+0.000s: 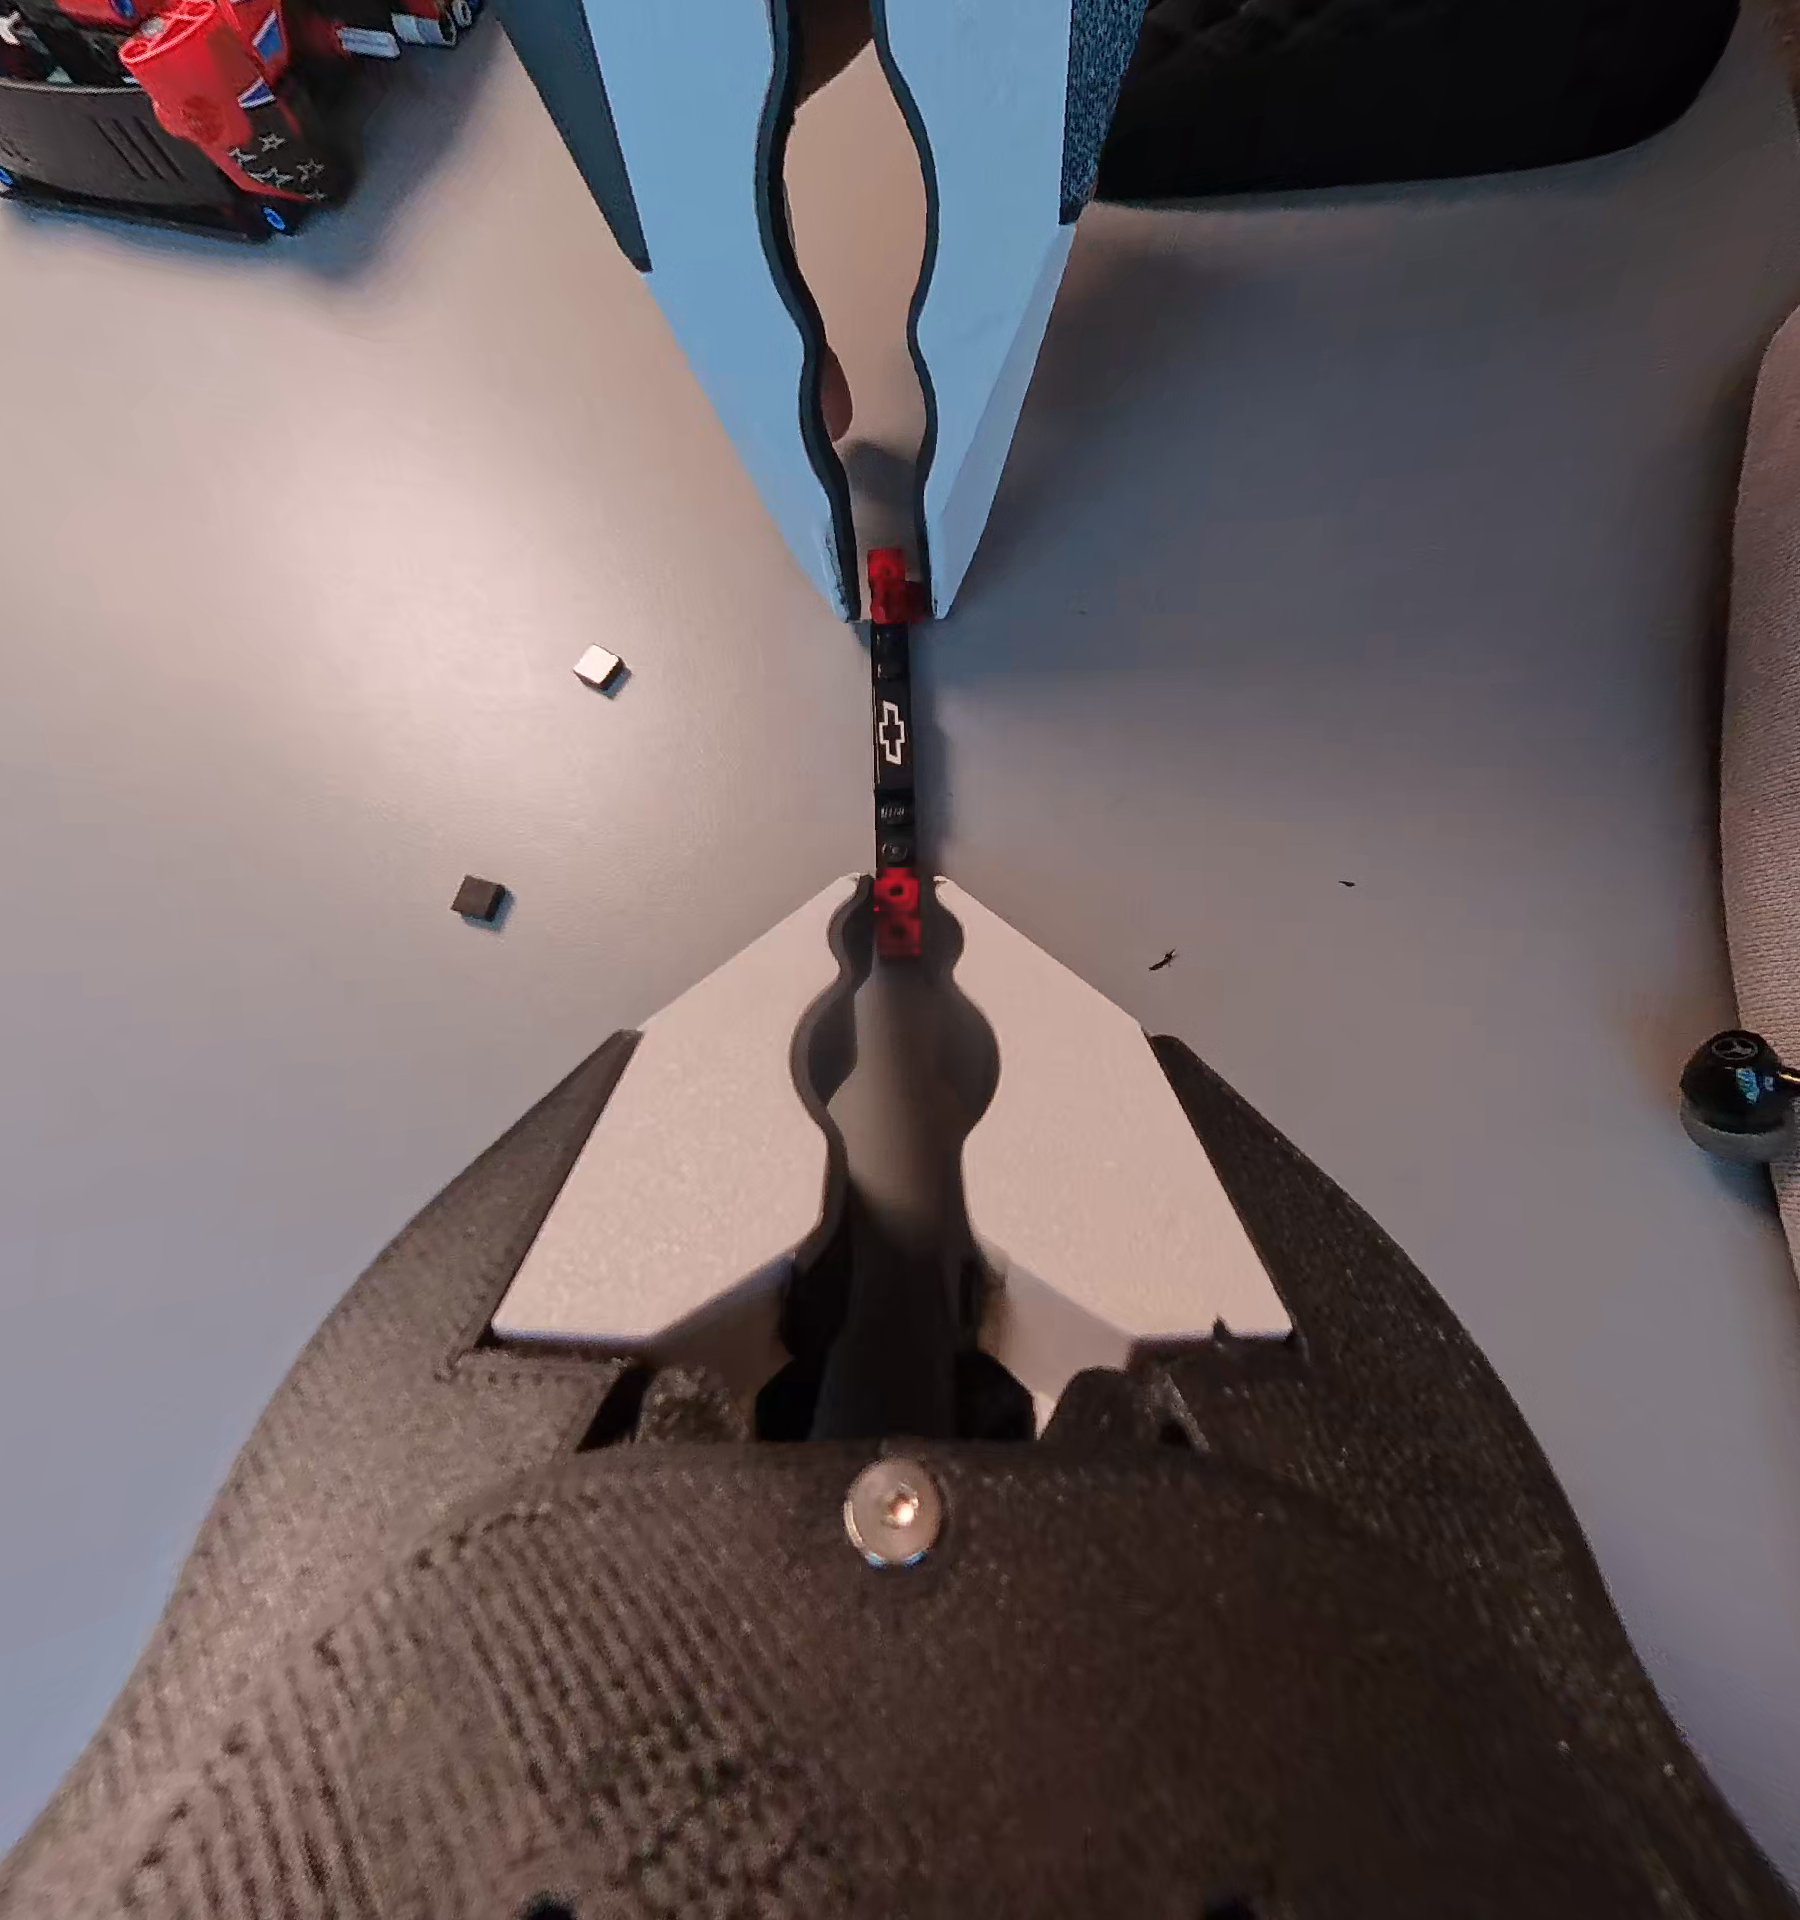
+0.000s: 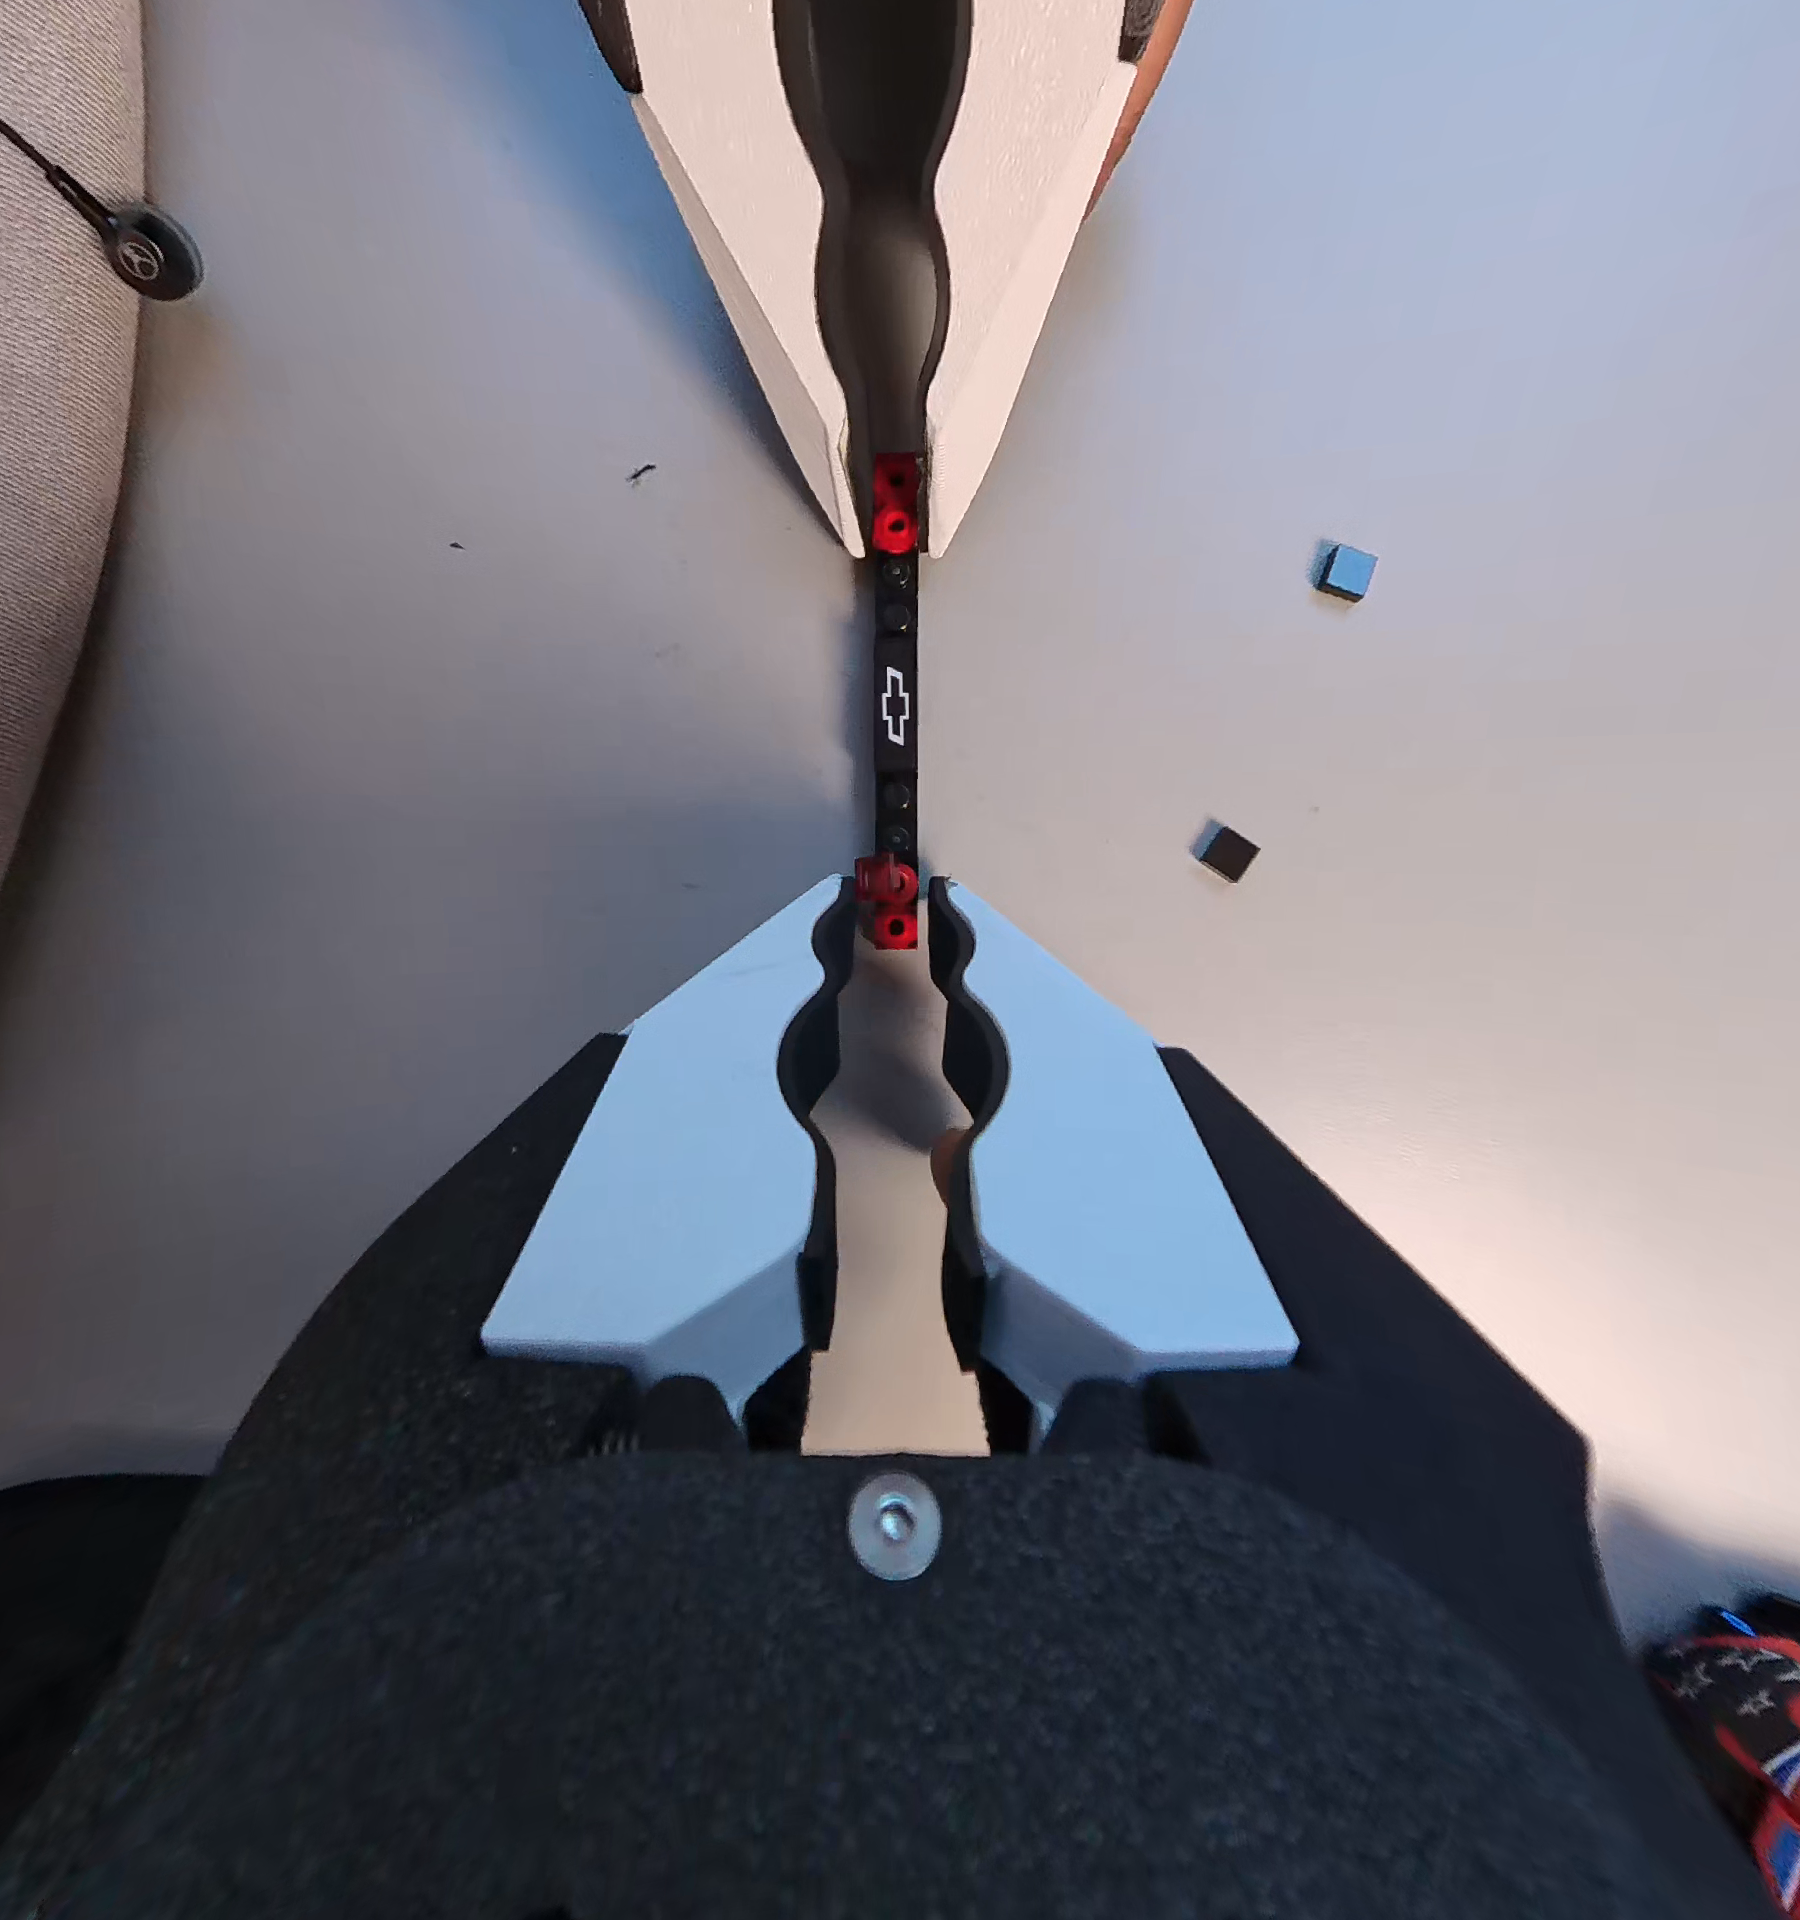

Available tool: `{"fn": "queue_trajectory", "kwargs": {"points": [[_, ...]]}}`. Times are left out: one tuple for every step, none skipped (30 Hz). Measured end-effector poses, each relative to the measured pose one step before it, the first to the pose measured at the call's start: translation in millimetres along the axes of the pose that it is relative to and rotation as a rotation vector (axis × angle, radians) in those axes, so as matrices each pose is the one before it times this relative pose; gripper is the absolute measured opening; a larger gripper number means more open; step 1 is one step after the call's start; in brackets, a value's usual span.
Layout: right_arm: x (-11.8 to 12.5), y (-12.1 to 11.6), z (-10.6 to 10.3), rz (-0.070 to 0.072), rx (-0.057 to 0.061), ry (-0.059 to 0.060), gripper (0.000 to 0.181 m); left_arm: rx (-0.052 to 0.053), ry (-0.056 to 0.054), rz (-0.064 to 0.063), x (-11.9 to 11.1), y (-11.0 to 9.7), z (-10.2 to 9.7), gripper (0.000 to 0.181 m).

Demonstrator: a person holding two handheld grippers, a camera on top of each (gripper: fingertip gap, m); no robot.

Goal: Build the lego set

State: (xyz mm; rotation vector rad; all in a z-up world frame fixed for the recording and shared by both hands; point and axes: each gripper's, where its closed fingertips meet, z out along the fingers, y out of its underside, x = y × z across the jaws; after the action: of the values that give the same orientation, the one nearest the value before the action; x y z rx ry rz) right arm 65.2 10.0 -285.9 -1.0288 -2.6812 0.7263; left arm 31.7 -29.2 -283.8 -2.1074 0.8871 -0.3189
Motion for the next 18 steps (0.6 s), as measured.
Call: {"fn": "queue_trajectory", "kwargs": {"points": [[0.73, 0.19, -0.23, -0.0006, 0.0, 0.004, 0.011, 0.0004, 0.0008, -0.0006, 0.07, -0.08, -0.09, 0.006], [0.71, 0.13, -0.43, 0.0011, 0.0007, 0.0028, 0.012, 0.0004, 0.0005, -0.0002, 0.01, -0.01, -0.02, 0.006], [0.85, -0.43, -0.83, 0.0006, 0.0034, 0.0055, 0.013, 0.0003, -0.0001, 0.0008, 0.08, 0.05, -0.1, 0.006], [0.32, -0.89, -1.16, -0.0032, 0.0042, 0.0054, 0.014, 0.0, -0.0007, 0.0017, 0.06, -0.02, -0.02, 0.006], [-0.21, -1.2, -1.46, -0.0074, 0.0041, 0.0069, 0.016, -0.0001, -0.0017, 0.002, -0.02, 0.13, -0.02, 0.006], [-0.92, -1.68, -1.62, -0.0112, 0.007, 0.0085, 0.016, -0.0001, -0.0011, 0.0023, 0.11, 0.09, -0.15, 0.007], [-0.82, -1.69, -1.47, -0.0107, 0.0077, 0.0128, 0.016, 0.0005, 0.0008, 0.0008, 0.27, 0.05, -0.14, 0.009], [-0.73, -0.59, -1.08, -0.0089, 0.0033, 0.014, 0.016, 0.001, 0.0019, -0.0017, 0.01, -0.05, -0.31, 0.011], [-0.55, 0.47, -0.5, -0.0038, -0.0012, 0.0141, 0.016, 0.0025, 0.0038, -0.0022, 0.24, -0.21, -0.25, 0.012], [-0.47, 0.49, -0.05, 0.0014, 0.002, 0.011, 0.016, 0.0029, 0.0032, -0.0015, 0.25, -0.35, -0.3, 0.013], [0.21, -0.14, 0.09, 0.0049, 0.0062, 0.0124, 0.016, 0.0019, 0.0011, -0.0014, 0.02, -0.37, -0.03, 0.014], [0.03, -1.33, 0.23, 0.0027, 0.0118, 0.0101, 0.016, 0.0016, -0.0008, -0.0008, -0.21, -0.46, 0.1, 0.015], [-1.04, -1.33, 0.47, 0.0, 0.0086, 0.0046, 0.015, 0.0009, -0.0011, 0.0006, 0.09, -0.57, 0.42, 0.015], [-1.69, -0.7, 0.76, -0.0052, -0.0003, 0.0026, 0.016, -0.0003, -0.0025, 0.0022, 0.01, -0.57, 0.66, 0.016], [-0.27, -0.25, 0.59, -0.0161, -0.005, 0.0159, 0.015, -0.0008, -0.0041, 0.0027, -0.1, -0.6, 0.9, 0.017], [-1.43, -0.91, -0.2, -0.0242, -0.0006, 0.0115, 0.014, -0.0012, -0.0036, 0.0036, -0.03, -0.68, 0.85, 0.017], [-2.36, -1.0, -0.78, -0.0201, -0.0006, 0.0043, 0.012, -0.0016, -0.0027, 0.004, -0.06, -0.45, 0.79, 0.017], [-3.08, -1.02, -0.89, -0.0154, 0.0007, -0.0016, 0.01, -0.001, -0.0042, 0.0024, -0.46, -0.59, 0.78, 0.018]]}}
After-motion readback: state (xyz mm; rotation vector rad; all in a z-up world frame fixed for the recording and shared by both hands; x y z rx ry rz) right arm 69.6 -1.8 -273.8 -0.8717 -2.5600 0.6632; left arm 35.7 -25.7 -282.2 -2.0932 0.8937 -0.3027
